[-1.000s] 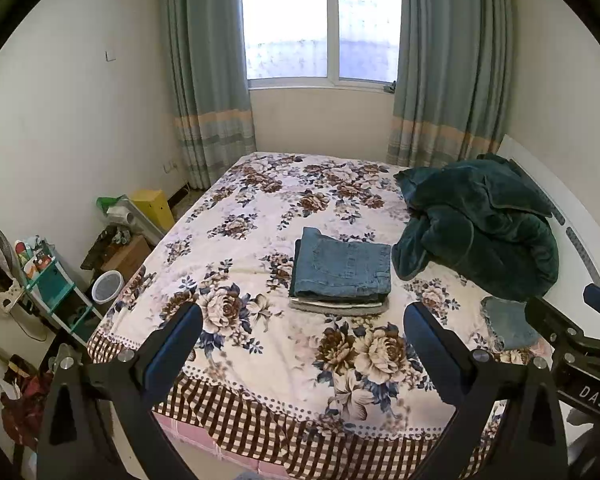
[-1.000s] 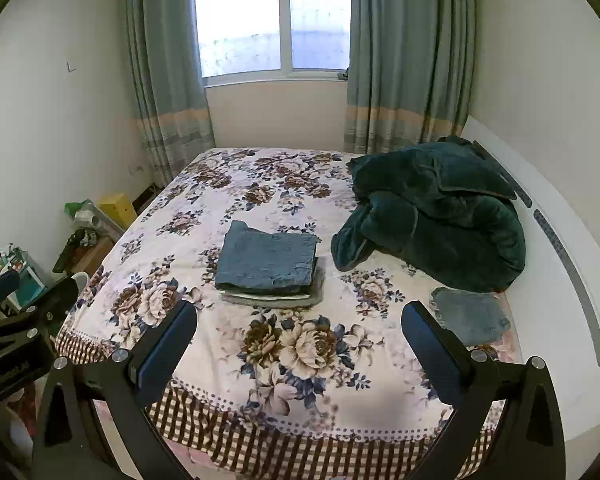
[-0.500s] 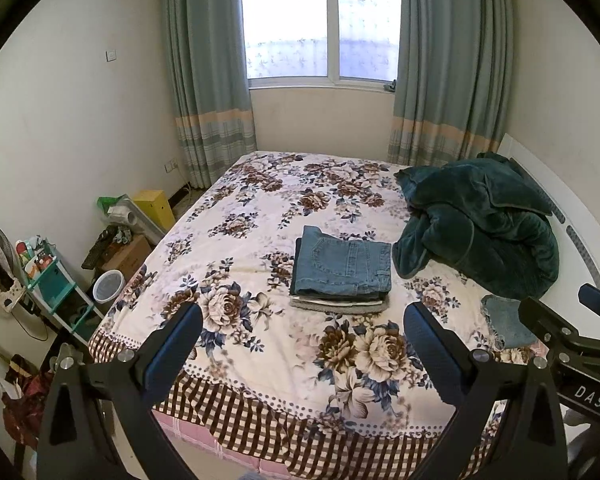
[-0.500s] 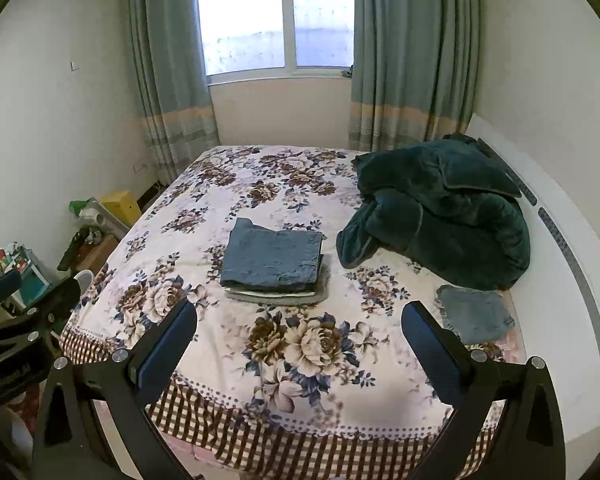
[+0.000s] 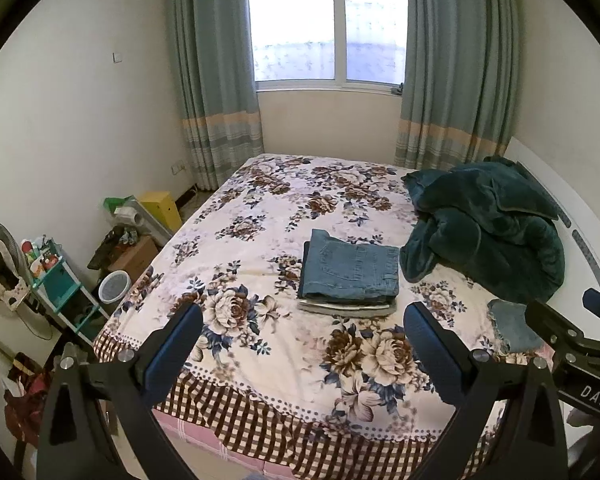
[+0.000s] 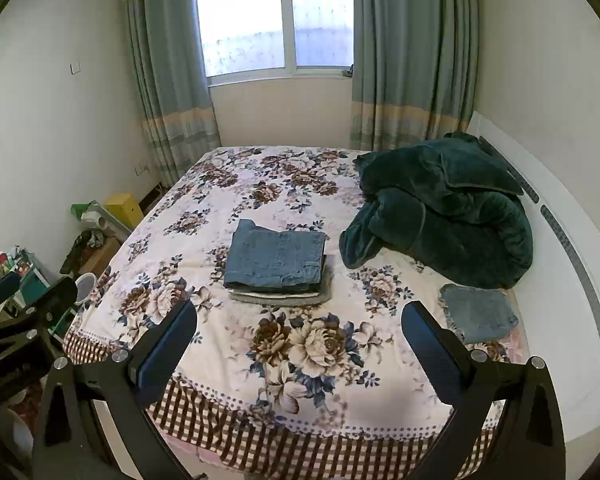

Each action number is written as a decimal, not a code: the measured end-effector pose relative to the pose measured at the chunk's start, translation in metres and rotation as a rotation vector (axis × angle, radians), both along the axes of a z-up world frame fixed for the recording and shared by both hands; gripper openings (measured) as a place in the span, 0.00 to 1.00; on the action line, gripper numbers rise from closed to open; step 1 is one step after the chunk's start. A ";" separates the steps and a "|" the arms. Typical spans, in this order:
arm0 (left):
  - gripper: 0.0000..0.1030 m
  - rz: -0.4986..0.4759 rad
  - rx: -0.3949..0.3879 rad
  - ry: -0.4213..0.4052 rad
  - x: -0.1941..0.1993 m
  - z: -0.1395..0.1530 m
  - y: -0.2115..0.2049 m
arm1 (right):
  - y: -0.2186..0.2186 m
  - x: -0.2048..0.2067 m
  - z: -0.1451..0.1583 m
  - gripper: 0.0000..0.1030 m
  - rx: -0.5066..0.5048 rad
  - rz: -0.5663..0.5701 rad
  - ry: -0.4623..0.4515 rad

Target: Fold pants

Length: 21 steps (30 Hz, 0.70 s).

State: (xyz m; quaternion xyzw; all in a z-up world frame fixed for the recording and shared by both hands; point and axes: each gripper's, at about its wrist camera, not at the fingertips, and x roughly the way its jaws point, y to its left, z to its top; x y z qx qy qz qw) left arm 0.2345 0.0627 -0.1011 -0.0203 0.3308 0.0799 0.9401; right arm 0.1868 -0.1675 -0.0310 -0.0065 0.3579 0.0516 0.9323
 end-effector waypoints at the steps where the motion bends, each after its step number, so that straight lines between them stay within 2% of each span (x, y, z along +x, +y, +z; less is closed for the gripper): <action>1: 1.00 0.000 0.000 0.000 0.001 0.002 0.001 | 0.001 0.001 0.000 1.00 -0.001 0.000 0.001; 21: 1.00 0.002 -0.001 -0.003 0.000 0.003 0.011 | 0.005 0.004 0.003 1.00 0.002 0.000 -0.005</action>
